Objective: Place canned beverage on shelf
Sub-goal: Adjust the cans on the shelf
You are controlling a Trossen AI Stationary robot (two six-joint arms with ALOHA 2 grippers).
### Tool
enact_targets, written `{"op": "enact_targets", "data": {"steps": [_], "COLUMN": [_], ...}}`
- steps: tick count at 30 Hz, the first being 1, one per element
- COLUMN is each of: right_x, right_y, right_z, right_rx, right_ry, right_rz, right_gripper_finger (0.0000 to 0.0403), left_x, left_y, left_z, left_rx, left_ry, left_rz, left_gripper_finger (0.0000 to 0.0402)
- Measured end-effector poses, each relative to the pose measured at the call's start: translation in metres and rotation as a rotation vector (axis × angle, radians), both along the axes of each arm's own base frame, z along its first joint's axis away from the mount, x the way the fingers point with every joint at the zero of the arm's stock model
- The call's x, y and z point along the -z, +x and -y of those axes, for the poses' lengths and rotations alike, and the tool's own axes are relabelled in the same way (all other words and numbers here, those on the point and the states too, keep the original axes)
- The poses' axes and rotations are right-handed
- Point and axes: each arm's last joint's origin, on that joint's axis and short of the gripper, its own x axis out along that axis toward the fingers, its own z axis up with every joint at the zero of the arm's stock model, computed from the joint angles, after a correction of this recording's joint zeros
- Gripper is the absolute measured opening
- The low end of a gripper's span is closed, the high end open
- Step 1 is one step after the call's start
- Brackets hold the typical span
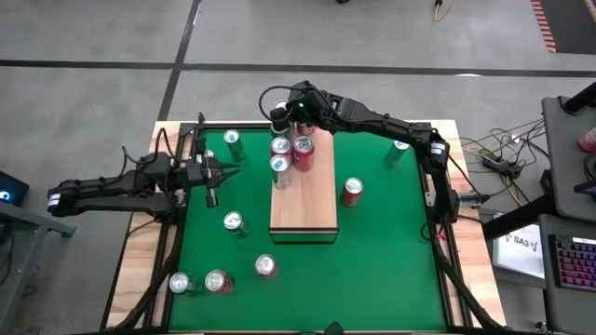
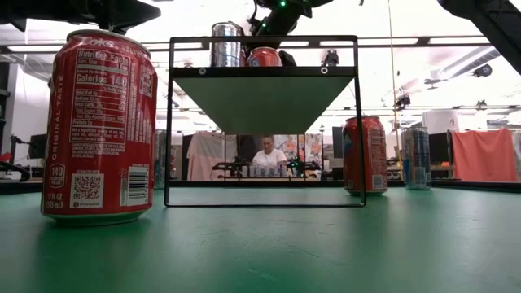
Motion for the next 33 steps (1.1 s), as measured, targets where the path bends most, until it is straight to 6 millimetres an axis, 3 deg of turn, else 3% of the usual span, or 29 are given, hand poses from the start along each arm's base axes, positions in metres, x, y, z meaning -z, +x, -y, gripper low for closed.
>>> {"op": "enact_targets", "data": {"steps": [10, 15, 19, 24, 29, 33], "right_x": [-0.001, -0.018, -0.037, -0.046, -0.036, -0.020], "right_y": [0.000, -0.004, -0.018, -0.040, -0.063, -0.061], "right_z": [0.000, -0.002, -0.003, -0.005, -0.001, 0.001], "right_rx": [-0.006, -0.012, 0.010, 0.165, 0.293, 0.311], "right_ry": [-0.018, -0.041, -0.033, -0.046, 0.060, 0.089], "right_rz": [-0.010, -0.010, -0.051, -0.216, -0.356, -0.404], "right_gripper_finger": [0.0009, 0.0009, 0.0009, 0.0009, 0.0009, 0.0009], "left_x": [0.000, 0.001, 0.001, 0.002, 0.002, 0.002], "left_y": [0.000, 0.000, 0.000, 0.000, 0.000, 0.000], "left_z": [0.000, 0.000, 0.000, 0.000, 0.000, 0.000], "left_rx": [0.000, 0.000, 0.000, 0.000, 0.000, 0.000], "left_ry": [0.000, 0.000, -0.001, -0.003, -0.003, -0.003], "left_rz": [0.000, -0.005, -0.008, -0.025, -0.025, -0.025], "left_gripper_finger": [0.0037, 0.0037, 0.0037, 0.0037, 0.0037, 0.0037]}}
